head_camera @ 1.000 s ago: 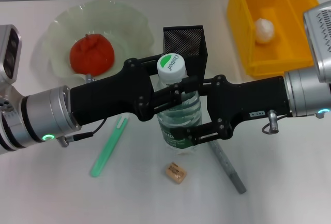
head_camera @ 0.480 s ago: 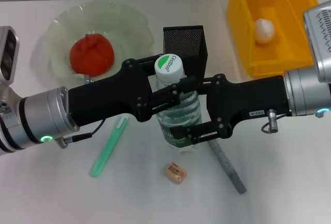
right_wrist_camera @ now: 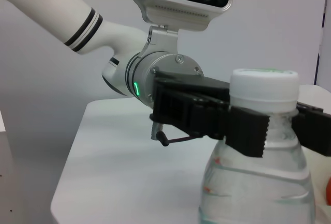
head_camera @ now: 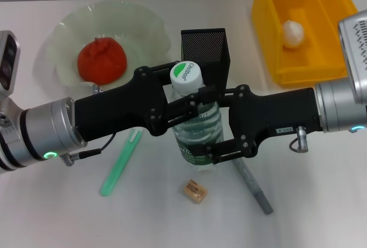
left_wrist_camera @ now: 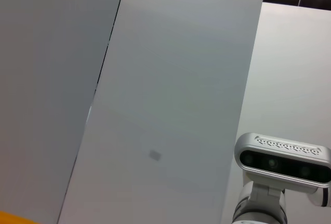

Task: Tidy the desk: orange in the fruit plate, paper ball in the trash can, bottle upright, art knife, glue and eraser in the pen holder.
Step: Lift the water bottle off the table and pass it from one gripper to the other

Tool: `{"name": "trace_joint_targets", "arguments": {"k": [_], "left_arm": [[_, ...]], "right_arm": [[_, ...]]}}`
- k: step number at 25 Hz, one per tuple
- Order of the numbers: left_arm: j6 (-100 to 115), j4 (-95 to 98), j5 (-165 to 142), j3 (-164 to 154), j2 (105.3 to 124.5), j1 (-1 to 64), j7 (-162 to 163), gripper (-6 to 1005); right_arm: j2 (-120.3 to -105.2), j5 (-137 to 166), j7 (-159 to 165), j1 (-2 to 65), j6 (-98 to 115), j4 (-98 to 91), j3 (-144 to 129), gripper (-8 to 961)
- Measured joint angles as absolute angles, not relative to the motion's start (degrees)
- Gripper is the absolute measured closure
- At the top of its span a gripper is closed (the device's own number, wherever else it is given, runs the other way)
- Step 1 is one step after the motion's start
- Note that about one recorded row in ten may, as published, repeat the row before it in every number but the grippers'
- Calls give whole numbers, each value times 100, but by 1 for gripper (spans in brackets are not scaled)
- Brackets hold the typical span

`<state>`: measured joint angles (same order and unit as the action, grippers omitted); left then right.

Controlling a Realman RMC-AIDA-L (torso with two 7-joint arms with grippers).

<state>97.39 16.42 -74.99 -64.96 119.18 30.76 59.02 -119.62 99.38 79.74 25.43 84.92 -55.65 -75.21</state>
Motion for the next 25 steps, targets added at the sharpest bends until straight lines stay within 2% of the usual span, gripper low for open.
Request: {"name": "trace_joint_targets", "arguments": {"k": [25], "left_arm": [[9979, 2165, -7213, -6425, 11856, 2870, 6387, 565]], "right_arm": [[-11962, 9943, 7963, 2497, 8430, -5474, -7549, 193]]}}
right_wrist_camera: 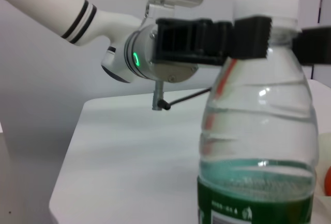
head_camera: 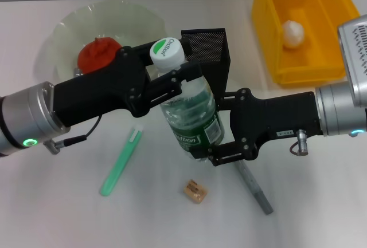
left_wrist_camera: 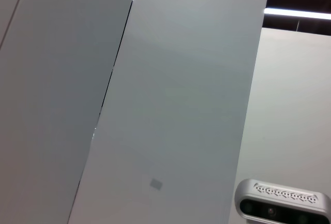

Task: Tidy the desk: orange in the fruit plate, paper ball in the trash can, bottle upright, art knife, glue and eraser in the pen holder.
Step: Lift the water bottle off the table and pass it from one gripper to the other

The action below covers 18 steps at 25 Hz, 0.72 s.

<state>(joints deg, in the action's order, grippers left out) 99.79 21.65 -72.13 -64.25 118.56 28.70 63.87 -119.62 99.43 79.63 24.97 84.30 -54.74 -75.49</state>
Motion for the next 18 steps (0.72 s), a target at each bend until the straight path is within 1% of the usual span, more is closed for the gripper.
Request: {"name": "trace_joint_targets", "arguments": {"k": [5, 18], "left_arm": [[9979, 2477, -7213, -6405, 11853, 2759, 6601, 567], [10029, 2597, -7209, -6231, 11830, 2713, 6714, 557]], "right_arm": [[-11962, 9943, 7949, 2496, 8424, -5384, -7525, 194], [-11961, 9952, 7876, 2498, 8365, -5275, -7498, 198]]}}
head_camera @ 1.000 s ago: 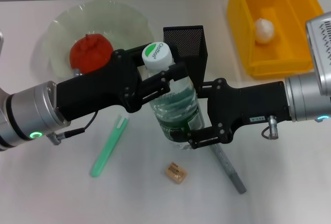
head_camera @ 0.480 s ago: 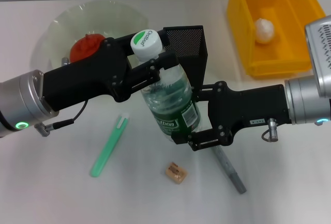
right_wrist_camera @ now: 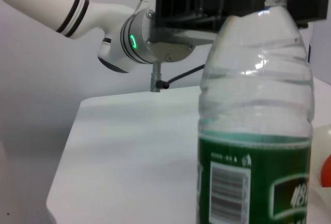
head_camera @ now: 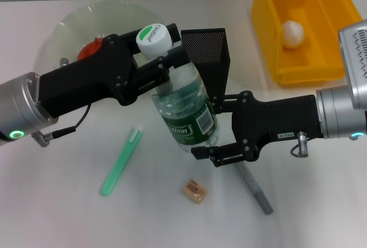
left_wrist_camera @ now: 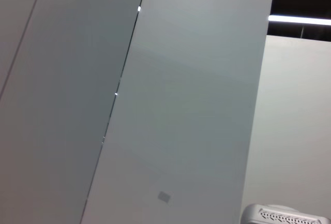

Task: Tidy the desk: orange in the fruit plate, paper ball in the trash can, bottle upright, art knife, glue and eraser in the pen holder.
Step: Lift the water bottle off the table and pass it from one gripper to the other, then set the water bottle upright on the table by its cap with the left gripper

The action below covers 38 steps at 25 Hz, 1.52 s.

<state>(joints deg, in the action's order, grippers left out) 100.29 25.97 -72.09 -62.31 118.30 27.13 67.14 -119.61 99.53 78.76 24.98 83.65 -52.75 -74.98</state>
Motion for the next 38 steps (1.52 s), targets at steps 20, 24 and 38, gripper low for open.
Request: {"name": "trace_joint_targets", "arguments": {"k": [20, 24, 38], "left_arm": [[10103, 2885, -7199, -5952, 11821, 2472, 6837, 542], [10103, 2885, -7210, -5879, 11808, 2456, 6833, 539], [9903, 2961, -7251, -5643, 11766, 2310, 6789, 528]], "right_arm": [[-11958, 9946, 7875, 2421, 8274, -5248, -7385, 381], [-11949, 9748, 7874, 2332, 8280, -5266, -7273, 380], [-11953, 7943, 5938, 1465, 8966, -5100, -6774, 381]]}}
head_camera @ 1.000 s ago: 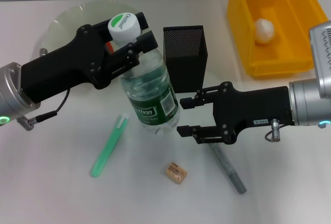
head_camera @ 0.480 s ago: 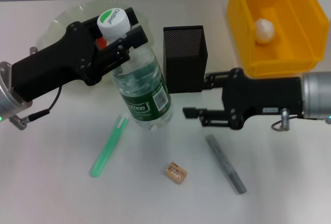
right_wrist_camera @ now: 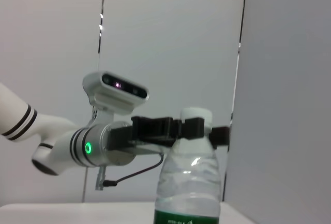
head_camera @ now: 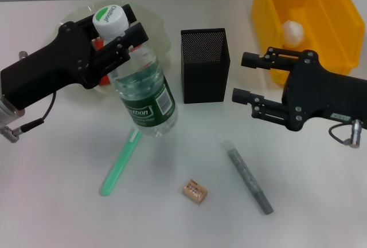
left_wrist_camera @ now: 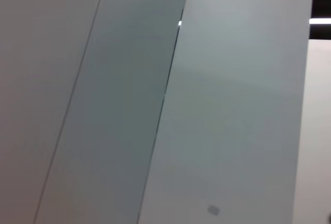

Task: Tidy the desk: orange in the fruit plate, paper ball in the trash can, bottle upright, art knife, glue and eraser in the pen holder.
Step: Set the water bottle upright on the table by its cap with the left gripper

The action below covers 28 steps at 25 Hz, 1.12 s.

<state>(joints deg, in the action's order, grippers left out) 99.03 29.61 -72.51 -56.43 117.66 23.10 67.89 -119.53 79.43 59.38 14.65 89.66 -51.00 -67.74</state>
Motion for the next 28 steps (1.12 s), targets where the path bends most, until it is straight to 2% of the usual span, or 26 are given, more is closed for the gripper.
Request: {"name": "trace_joint_targets", "arguments": {"k": [11, 18, 28], "left_arm": [[9848, 3359, -7255, -5508, 11687, 2084, 6819, 520], [9787, 3566, -7274, -5460, 11530, 1934, 6748, 514], [9570, 3641, -7492, -5443, 11450, 1863, 6485, 507]], "right_arm": [[-11938, 7591, 5400, 1385, 9253, -4158, -6376, 380], [-11944, 7546, 5320, 1449, 9300, -3906, -6258, 380], [-11944, 7395, 5317, 1586, 9260, -3721, -6249, 380]]}}
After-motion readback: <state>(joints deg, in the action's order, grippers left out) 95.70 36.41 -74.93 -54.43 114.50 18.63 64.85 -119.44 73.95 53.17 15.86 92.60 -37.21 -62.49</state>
